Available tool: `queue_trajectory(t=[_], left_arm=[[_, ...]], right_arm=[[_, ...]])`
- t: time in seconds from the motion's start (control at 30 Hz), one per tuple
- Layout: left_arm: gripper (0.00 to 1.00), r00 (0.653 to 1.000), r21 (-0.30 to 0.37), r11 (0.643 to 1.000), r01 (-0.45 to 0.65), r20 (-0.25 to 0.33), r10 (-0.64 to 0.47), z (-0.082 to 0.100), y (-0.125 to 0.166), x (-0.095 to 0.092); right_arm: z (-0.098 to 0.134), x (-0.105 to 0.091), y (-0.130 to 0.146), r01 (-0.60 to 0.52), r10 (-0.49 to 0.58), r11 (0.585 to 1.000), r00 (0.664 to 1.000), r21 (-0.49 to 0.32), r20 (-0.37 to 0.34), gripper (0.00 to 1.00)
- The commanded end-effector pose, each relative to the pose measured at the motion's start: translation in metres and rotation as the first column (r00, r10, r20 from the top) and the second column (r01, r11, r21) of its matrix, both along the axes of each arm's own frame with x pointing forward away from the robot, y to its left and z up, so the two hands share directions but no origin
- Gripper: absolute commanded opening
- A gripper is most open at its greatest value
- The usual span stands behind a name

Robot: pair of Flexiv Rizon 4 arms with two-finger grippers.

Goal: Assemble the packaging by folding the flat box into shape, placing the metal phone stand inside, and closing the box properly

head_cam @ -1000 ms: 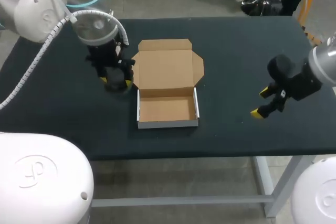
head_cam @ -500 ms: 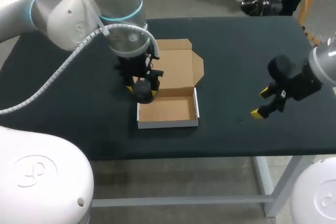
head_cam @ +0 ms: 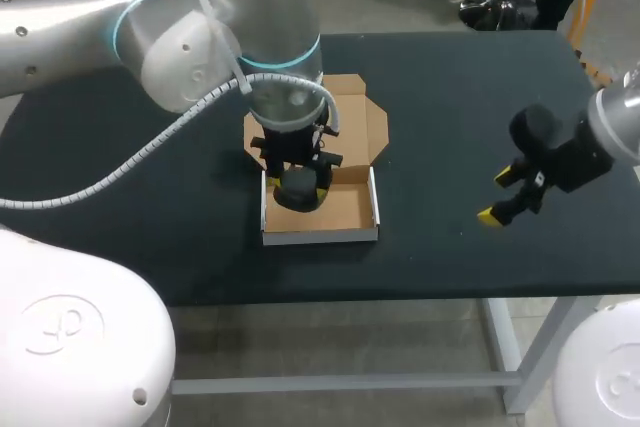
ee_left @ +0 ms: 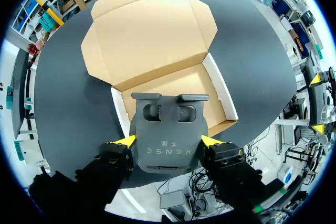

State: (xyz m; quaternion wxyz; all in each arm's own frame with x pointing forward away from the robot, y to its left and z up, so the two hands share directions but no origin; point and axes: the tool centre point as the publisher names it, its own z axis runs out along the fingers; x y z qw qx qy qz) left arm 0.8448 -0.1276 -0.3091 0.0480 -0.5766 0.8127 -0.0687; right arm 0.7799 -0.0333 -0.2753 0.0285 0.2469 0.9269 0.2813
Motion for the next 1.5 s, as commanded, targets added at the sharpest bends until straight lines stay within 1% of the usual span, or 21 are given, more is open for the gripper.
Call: queue_trajectory(t=[0.03,0.17,0.4,0.97,1.13,1.5], left_arm=[[0.00,1.000,0.015,1.000,0.021,0.012,-0.021,-0.016,-0.014,0.000],[0.00,0.999,0.026,0.999,0.047,0.025,-0.048,-0.025,-0.022,0.001],[0.00,0.998,0.025,0.998,0.065,-0.002,-0.065,-0.041,-0.027,0.006],[0.00,0.997,0.042,0.996,0.078,-0.024,-0.077,-0.071,-0.034,0.024],[0.00,0.996,0.048,0.996,0.080,-0.034,-0.079,-0.081,-0.036,0.026],[0.00,0.997,0.069,0.996,0.065,-0.041,-0.062,-0.091,-0.034,0.034]], right_arm=[[0.002,-0.001,-0.002,-0.004,0.004,1.000,1.000,0.005,-0.002,1.00],[0.002,-0.001,-0.002,-0.004,0.004,1.000,1.000,0.005,-0.002,1.00],[0.002,-0.001,-0.002,-0.004,0.004,1.000,1.000,0.005,-0.002,1.00],[0.002,-0.001,-0.002,-0.004,0.004,1.000,1.000,0.005,-0.002,1.00],[0.002,-0.001,-0.002,-0.004,0.004,1.000,1.000,0.005,-0.002,1.00],[0.002,-0.001,-0.002,-0.004,0.004,1.000,1.000,0.005,-0.002,1.00]])
